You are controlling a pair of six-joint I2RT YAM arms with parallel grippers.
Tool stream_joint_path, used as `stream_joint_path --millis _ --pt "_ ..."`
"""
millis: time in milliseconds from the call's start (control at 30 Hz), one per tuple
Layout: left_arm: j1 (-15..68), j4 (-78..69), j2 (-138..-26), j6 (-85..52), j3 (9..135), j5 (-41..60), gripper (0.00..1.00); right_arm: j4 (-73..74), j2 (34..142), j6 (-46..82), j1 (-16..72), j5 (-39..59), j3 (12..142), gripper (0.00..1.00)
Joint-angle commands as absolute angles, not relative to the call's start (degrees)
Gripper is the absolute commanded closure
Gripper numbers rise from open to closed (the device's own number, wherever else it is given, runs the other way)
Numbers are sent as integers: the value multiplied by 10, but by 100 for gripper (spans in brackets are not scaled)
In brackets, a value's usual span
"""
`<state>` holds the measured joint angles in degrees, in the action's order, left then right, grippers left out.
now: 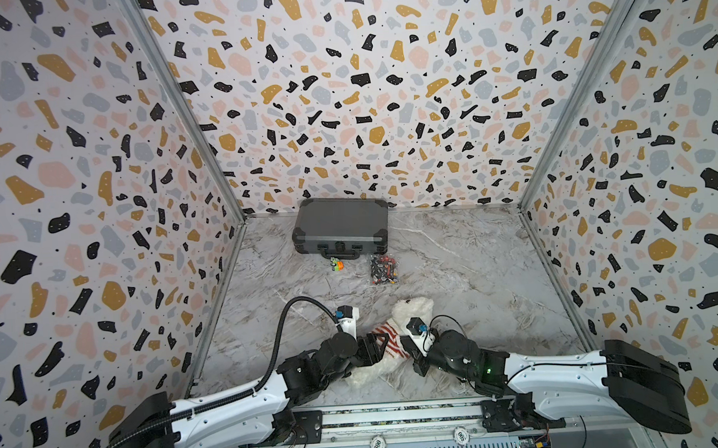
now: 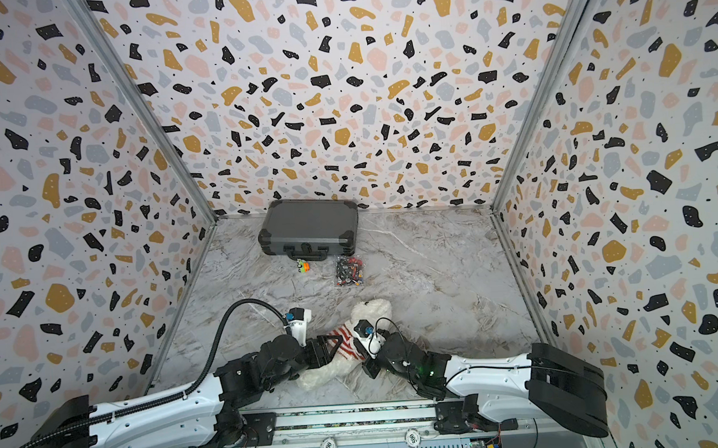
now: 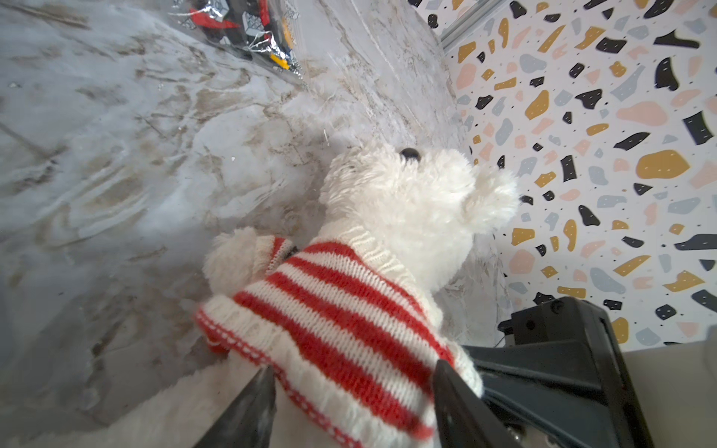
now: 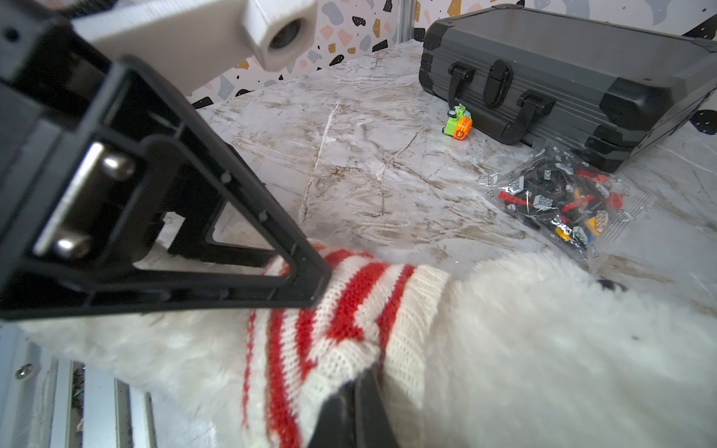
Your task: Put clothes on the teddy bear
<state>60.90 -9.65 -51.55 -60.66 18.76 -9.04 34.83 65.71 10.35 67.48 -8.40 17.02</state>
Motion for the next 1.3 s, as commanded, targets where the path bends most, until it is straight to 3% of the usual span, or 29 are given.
stream_joint_path --millis 0,133,267,433,567,833,1067,1267 --pt "608 -165 -516 -618 174 -98 39 359 643 99 679 -90 163 100" --pt "608 -199 -521 -631 171 -120 48 386 632 86 685 -86 145 100" --pt "607 -222 -531 -646 168 -137 76 397 616 71 687 -89 130 100" --pt "608 -230 -534 -657 160 -142 100 399 596 57 687 -96 114 100" --pt "607 -219 -525 -654 158 -147 100 398 584 56 687 -104 106 100" --pt "610 -255 -508 -618 177 -91 100 381 583 63 686 -116 104 72" --pt "613 -288 -481 -648 136 -106 100 382 597 52 686 -116 110 71" --pt "603 -253 -468 -672 91 -168 100 378 627 51 687 -130 126 77"
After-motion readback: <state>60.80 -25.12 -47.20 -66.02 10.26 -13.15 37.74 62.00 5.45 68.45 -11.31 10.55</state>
